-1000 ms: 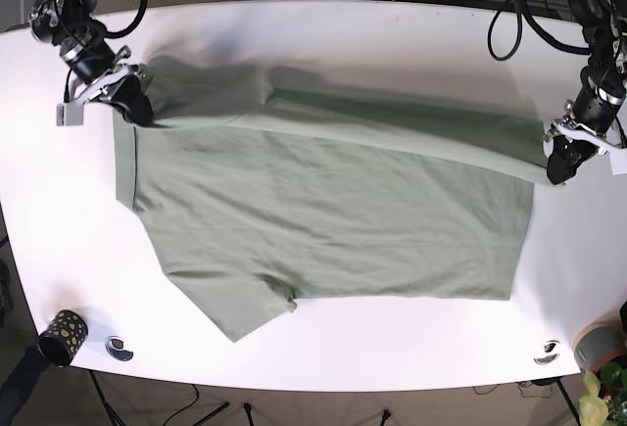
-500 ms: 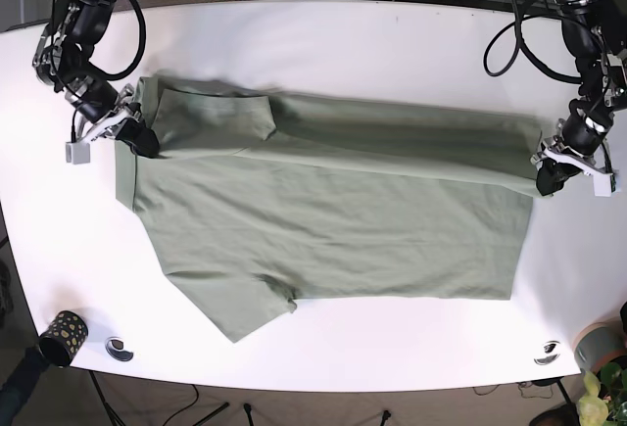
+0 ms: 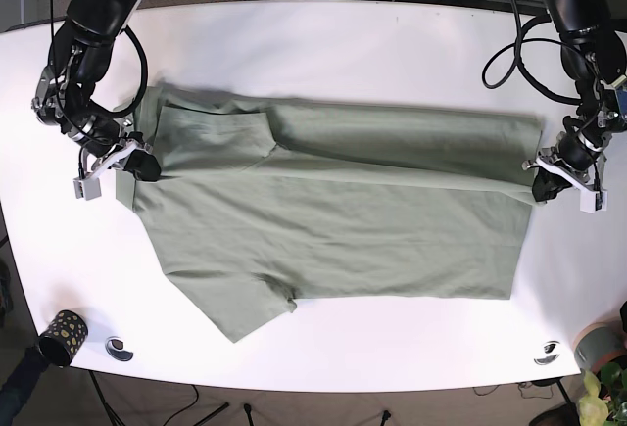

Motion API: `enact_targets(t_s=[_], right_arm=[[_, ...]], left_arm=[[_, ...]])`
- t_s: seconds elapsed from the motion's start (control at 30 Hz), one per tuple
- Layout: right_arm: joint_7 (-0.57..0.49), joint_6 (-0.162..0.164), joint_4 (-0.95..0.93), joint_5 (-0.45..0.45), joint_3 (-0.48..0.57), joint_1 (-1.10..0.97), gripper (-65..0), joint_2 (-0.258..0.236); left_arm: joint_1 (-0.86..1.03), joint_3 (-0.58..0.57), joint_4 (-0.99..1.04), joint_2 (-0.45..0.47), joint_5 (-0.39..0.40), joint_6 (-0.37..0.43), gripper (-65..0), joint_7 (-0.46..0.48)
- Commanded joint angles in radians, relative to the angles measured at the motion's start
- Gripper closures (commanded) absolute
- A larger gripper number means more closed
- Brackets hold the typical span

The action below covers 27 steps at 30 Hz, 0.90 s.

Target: Fold the T-shirt properly

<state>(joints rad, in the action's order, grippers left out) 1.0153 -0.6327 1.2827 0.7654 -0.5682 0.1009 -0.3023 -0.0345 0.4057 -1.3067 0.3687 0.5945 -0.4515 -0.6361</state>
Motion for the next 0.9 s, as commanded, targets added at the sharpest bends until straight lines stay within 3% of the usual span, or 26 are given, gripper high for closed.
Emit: enact_targets(t_s=[0.0,0.1,0.23,0.27,0.33,0.43,0.53,0.57,0.87], right_arm=[[-0.022,-0.006,0.018,-0.034,-0.008,0.041,-0.2,-0.022],[-0.022,-0.006,0.016,-0.102,-0.008,0.072,-2.7,-0.021],[-0.022,-0.006,0.016,-0.180,-0.008,0.090,-21.2,-0.021],[-0.022,-0.006,0.016,-0.192,-0.008,0.092,-29.2,-0.021],[-0.022,-0.008,0.024,-0.200,-0.009,0.087,-38.7,-0.021],[-0.022,-0.011,0.059,-0.205,-0.014,0.063,-51.8,-0.028],[-0.022,-0.009,0.134,-0.200,-0.014,0.001,-52.8,-0.042],[-0.022,-0.008,0.156,-0.200,-0.014,-0.016,-52.3,-0.042],[-0.025,-0.005,0.358,-0.208,-0.016,-0.249,-41.9,-0.036]], left_arm=[[-0.031,0.008,0.011,0.017,-0.014,-0.022,-0.6,0.029],[-0.060,0.008,0.048,0.017,-0.054,-0.049,-1.0,0.042],[-0.087,0.006,0.088,0.017,-0.123,-0.085,-1.4,0.072],[-0.100,0.005,0.097,0.017,-0.147,-0.099,-3.9,0.075],[-0.118,-0.004,0.108,0.017,-0.176,-0.122,-11.0,0.075],[-0.143,-0.012,0.117,0.017,-0.213,-0.142,-32.4,0.075],[-0.143,-0.014,0.114,0.017,-0.224,-0.143,-51.0,0.075],[-0.143,-0.014,0.112,0.017,-0.224,-0.143,-53.6,0.075],[0.028,0.026,-0.066,0.022,-0.222,-0.145,-55.3,0.078]])
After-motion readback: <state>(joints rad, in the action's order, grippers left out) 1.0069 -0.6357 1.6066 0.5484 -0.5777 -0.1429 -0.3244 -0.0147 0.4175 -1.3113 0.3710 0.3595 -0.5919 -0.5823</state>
